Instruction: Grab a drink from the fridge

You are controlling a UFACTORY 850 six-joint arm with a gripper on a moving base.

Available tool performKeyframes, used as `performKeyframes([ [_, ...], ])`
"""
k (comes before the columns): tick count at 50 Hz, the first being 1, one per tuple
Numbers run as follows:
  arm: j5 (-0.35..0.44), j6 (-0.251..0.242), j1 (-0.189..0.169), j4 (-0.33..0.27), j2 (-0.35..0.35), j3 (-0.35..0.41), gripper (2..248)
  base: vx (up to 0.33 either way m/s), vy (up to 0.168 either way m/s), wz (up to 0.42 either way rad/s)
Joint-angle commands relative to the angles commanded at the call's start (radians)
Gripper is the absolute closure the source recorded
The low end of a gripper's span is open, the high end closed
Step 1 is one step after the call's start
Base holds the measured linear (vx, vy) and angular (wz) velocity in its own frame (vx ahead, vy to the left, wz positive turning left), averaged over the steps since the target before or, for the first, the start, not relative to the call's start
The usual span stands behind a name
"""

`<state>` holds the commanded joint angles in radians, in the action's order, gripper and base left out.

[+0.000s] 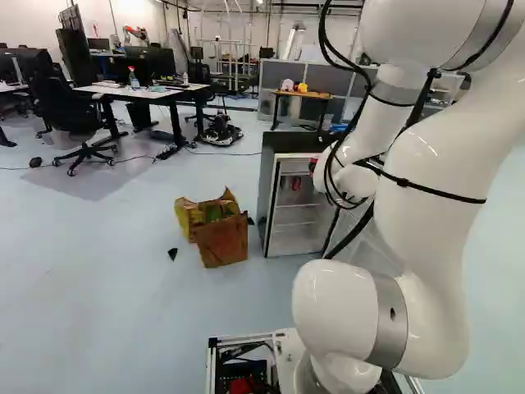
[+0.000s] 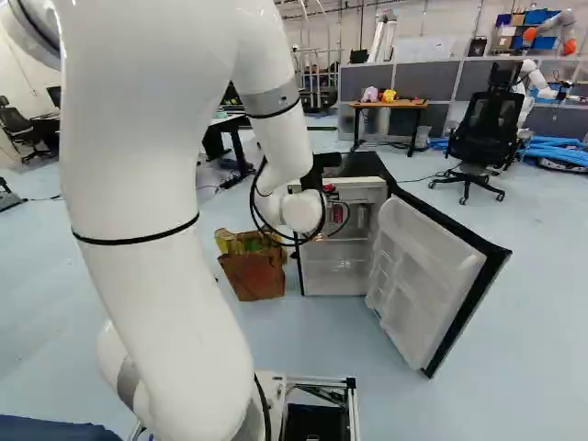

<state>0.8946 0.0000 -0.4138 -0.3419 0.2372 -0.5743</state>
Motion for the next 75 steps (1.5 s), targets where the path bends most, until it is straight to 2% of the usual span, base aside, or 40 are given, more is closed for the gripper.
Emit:
performKeyframes([
  [32, -0.057, 0.000, 0.017, 0.022, -0.023, -0.060, 158, 0.000, 0.000, 0.000],
  [75, -0.133, 0.000, 0.071, 0.053, 0.054, -0.253, 158, 0.000, 0.000, 0.000],
])
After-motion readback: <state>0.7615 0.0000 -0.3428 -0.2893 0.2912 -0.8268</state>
